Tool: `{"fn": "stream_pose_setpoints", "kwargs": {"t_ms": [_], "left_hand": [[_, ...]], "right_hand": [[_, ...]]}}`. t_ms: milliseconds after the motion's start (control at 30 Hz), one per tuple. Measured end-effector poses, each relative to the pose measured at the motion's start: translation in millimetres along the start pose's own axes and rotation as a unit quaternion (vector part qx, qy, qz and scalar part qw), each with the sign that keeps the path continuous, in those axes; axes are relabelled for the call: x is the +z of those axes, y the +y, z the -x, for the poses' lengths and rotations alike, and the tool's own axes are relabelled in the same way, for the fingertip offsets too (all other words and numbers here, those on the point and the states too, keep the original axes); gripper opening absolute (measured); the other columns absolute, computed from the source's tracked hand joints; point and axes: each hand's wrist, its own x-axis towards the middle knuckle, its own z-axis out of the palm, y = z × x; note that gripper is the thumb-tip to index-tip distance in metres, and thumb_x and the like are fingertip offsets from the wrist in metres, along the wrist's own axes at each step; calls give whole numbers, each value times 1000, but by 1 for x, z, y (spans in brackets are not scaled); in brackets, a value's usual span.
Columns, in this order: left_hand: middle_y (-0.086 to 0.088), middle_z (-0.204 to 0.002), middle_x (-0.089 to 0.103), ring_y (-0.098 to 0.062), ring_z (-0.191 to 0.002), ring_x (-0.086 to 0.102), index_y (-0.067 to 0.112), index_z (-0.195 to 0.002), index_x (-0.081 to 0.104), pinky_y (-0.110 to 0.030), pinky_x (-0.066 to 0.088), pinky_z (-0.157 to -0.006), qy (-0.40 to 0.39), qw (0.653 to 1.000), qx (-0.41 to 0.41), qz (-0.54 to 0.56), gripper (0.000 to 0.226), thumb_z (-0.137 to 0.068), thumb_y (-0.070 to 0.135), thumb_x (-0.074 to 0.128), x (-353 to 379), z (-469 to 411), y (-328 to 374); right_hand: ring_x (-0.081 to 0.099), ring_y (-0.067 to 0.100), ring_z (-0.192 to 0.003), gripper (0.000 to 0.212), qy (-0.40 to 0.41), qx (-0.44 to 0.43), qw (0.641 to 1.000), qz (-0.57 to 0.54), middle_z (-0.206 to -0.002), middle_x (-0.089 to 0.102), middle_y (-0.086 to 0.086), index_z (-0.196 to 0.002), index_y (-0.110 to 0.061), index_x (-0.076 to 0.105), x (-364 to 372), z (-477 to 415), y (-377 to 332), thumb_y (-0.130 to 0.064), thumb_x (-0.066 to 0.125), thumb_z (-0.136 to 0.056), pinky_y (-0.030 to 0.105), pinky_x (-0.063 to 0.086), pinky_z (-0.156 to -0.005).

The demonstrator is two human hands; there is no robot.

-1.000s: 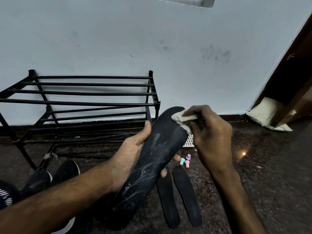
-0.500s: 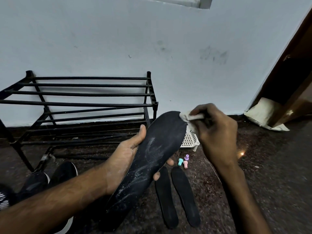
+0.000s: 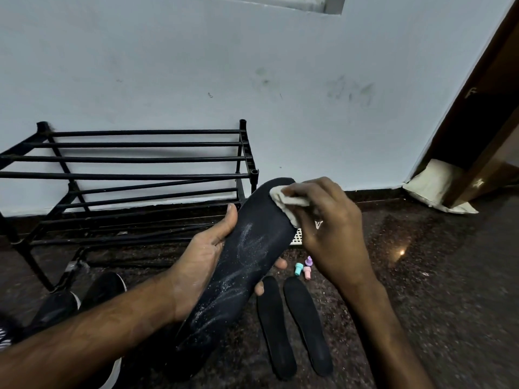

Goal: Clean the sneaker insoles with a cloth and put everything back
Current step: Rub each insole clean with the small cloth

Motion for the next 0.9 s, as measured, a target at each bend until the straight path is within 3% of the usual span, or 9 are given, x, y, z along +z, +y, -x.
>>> {"fn": "stream_pose_setpoints", "kwargs": {"t_ms": [133, 267, 367, 433, 567, 700, 800, 900], "left_hand": [[-30, -99, 65, -30, -54, 58, 3, -120, 68, -33, 52, -55, -9, 1000, 4, -11, 77, -96, 64, 28, 1, 0, -2], [-29, -99, 66, -30, -55, 57, 5, -118, 70, -33, 52, -56, -12, 1000, 14, -15, 77, -96, 64, 26, 0, 2, -1], [-30, -96, 67, -29, -53, 62, -1, -116, 69, -33, 54, -49, 14, 999, 26, 24, 78, -96, 62, 28, 1, 4, 2], [-30, -98, 67, -30, -52, 61, -1, -117, 69, -31, 55, -48, 32, 998, 30, 33, 77, -95, 62, 31, 0, 4, 3], [-31, -103, 67, -31, -53, 62, 3, -119, 69, -32, 57, -52, 45, 997, 41, 38, 75, -93, 63, 34, -2, 1, 3], [-29, -105, 69, -30, -53, 63, 10, -113, 74, -30, 56, -56, 46, 998, 50, 17, 72, -91, 65, 32, 0, 0, 3], [-28, -107, 69, -29, -53, 64, 11, -112, 74, -29, 55, -54, 46, 997, 59, 15, 72, -92, 65, 31, -1, 2, 3], [-30, -111, 68, -29, -53, 64, 10, -114, 74, -29, 56, -52, 47, 996, 65, 25, 74, -92, 65, 31, -3, 3, 4]], "right_hand": [[61, 18, -94, 23, 46, 59, 997, 32, -103, 63, 4, -109, -6, 69, 9, 5, 15, -5, 67, -86, 32, 55, -82], [64, 7, -90, 23, 96, 175, 979, -29, -98, 69, -3, -101, -11, 71, 6, 6, 31, 3, 70, -83, 12, 49, -82], [67, 7, -92, 20, 122, 247, 955, -114, -98, 71, -9, -104, -16, 70, 2, 4, 30, -6, 69, -87, 31, 57, -84], [67, 10, -95, 20, 141, 238, 950, -145, -100, 70, -9, -107, -16, 68, -3, 1, 23, -9, 68, -89, 39, 57, -85], [65, 10, -97, 22, 103, 196, 956, -194, -103, 68, -8, -110, -14, 63, 2, -3, -2, -10, 69, -89, 34, 57, -83], [64, 0, -98, 26, 66, 221, 963, -140, -105, 68, -13, -113, -17, 65, 19, 6, -4, -10, 69, -89, 21, 55, -85], [65, 0, -93, 24, 83, 300, 942, -124, -104, 69, -11, -113, -21, 66, 23, 14, 13, -12, 65, -91, 31, 58, -85], [69, 12, -94, 20, 89, 367, 901, -214, -103, 71, -4, -111, -18, 66, 22, 15, 23, -10, 62, -93, 40, 58, -85]]}}
